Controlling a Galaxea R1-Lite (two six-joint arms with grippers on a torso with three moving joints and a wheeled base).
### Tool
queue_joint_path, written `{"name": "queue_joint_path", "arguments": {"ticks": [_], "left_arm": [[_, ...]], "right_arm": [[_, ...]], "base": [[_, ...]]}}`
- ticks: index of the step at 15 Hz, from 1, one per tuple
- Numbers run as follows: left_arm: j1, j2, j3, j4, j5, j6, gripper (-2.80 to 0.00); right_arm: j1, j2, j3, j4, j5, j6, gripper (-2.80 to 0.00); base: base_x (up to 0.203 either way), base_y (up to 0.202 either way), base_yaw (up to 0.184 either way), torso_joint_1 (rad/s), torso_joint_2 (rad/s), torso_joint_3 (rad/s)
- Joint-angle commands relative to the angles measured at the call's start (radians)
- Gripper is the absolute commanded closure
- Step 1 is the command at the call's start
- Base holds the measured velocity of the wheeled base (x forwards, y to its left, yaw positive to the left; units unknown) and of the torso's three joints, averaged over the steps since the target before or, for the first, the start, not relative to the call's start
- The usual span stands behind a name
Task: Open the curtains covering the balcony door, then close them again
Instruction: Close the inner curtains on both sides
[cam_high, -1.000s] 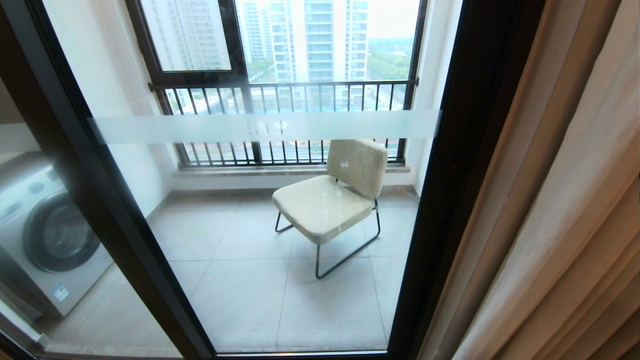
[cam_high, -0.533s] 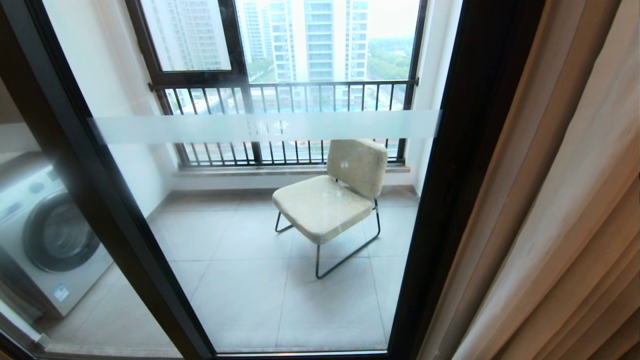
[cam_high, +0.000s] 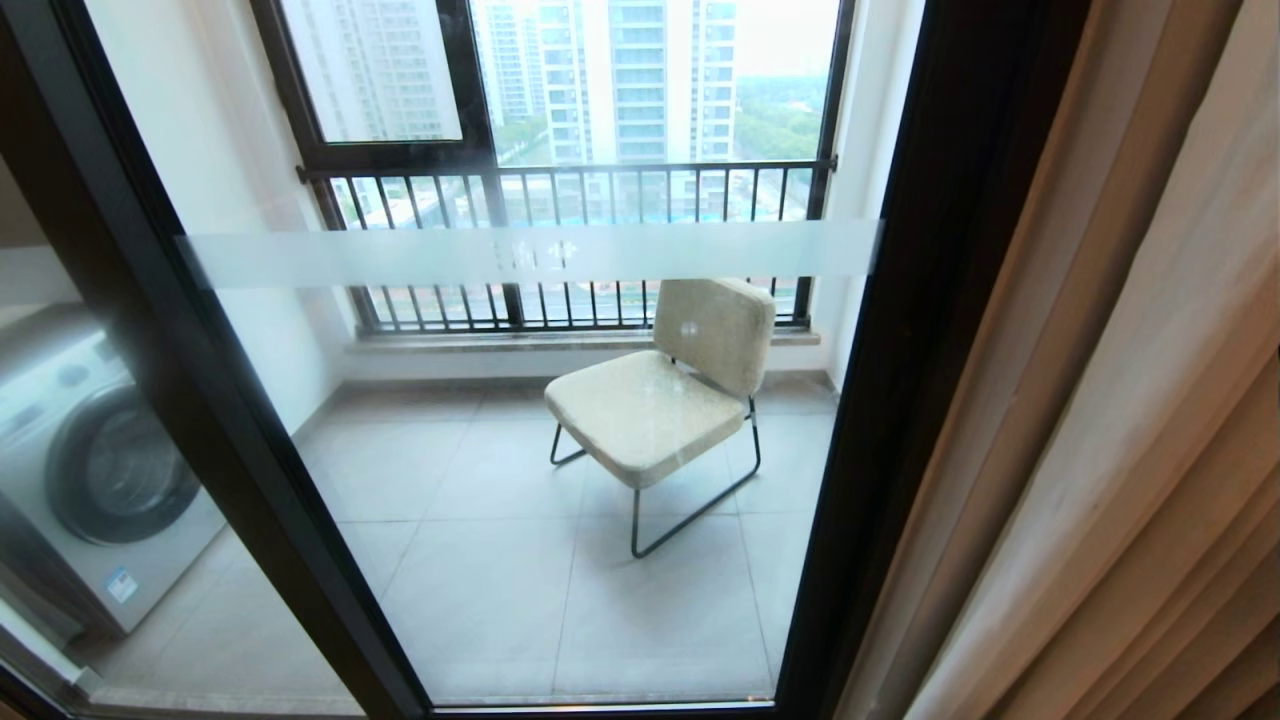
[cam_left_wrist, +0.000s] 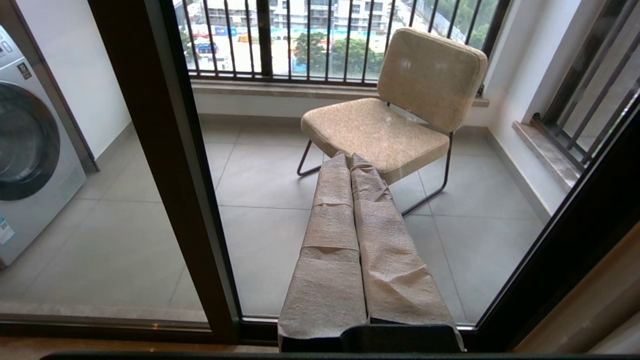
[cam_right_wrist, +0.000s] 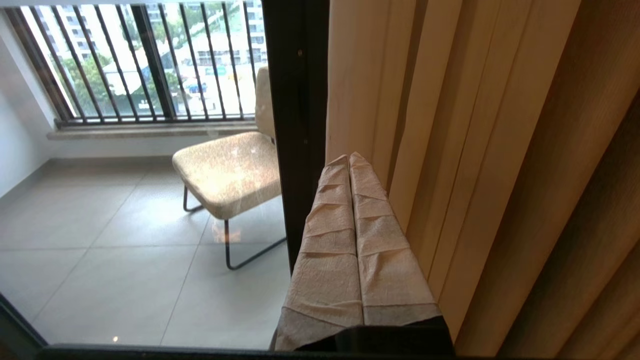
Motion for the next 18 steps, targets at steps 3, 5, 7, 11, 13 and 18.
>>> {"name": "queue_joint_path", "arguments": {"ticks": [3, 5, 7, 11, 13, 18], "left_arm": [[0.000, 0.000, 0.000, -0.001, 0.000, -0.001, 0.00], [0.000, 0.000, 0.000, -0.001, 0.000, -0.001, 0.00], [0.000, 0.000, 0.000, -0.001, 0.000, -0.001, 0.00], [0.000, 0.000, 0.000, -0.001, 0.000, -0.001, 0.00], [0.000, 0.000, 0.000, -0.001, 0.000, 0.000, 0.00], [0.000, 0.000, -0.001, -0.001, 0.000, -0.001, 0.00]], "right_arm": [[0.000, 0.233, -0.108, -0.139, 0.002, 0.002, 0.00], [-0.001, 0.324, -0.168, -0.198, 0.002, 0.002, 0.00], [-0.001, 0.418, -0.244, -0.250, 0.002, 0.003, -2.80], [-0.007, 0.579, -0.421, -0.299, 0.002, 0.020, -2.80], [-0.021, 0.648, -0.493, -0.305, 0.002, 0.025, -2.80], [-0.064, 0.828, -0.692, -0.307, 0.003, 0.057, -2.80]], "base": [[0.000, 0.000, 0.000, 0.000, 0.00, 0.000], [0.000, 0.000, 0.000, 0.000, 0.00, 0.000], [0.000, 0.000, 0.000, 0.000, 0.00, 0.000], [0.000, 0.000, 0.000, 0.000, 0.00, 0.000], [0.000, 0.000, 0.000, 0.000, 0.00, 0.000], [0.000, 0.000, 0.000, 0.000, 0.00, 0.000]]}}
